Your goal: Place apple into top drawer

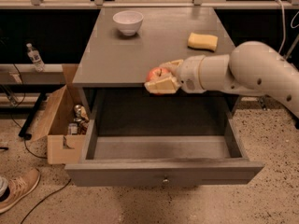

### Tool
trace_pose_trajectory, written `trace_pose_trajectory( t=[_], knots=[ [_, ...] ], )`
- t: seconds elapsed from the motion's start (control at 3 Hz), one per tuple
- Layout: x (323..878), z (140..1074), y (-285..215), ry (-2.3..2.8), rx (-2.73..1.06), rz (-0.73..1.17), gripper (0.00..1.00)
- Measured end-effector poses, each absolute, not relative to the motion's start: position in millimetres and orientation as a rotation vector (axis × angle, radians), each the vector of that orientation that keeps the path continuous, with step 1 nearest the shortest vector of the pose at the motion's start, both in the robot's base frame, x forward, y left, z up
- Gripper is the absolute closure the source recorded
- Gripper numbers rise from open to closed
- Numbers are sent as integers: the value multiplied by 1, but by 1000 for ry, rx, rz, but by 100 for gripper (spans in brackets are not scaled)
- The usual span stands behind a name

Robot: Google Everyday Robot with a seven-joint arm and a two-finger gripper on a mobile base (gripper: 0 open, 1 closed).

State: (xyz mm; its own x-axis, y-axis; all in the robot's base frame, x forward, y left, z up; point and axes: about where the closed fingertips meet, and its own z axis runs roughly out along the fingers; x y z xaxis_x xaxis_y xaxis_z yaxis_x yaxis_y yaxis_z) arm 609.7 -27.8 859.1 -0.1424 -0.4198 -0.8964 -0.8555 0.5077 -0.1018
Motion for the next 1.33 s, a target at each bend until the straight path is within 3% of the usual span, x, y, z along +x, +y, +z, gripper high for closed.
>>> trace_pose_trajectory(
  t=[0.67, 1.33],
  knots=[
    [558, 780, -23, 1839, -1123, 572, 100],
    [562, 737, -19, 1899, -1096, 607, 100]
  ],
)
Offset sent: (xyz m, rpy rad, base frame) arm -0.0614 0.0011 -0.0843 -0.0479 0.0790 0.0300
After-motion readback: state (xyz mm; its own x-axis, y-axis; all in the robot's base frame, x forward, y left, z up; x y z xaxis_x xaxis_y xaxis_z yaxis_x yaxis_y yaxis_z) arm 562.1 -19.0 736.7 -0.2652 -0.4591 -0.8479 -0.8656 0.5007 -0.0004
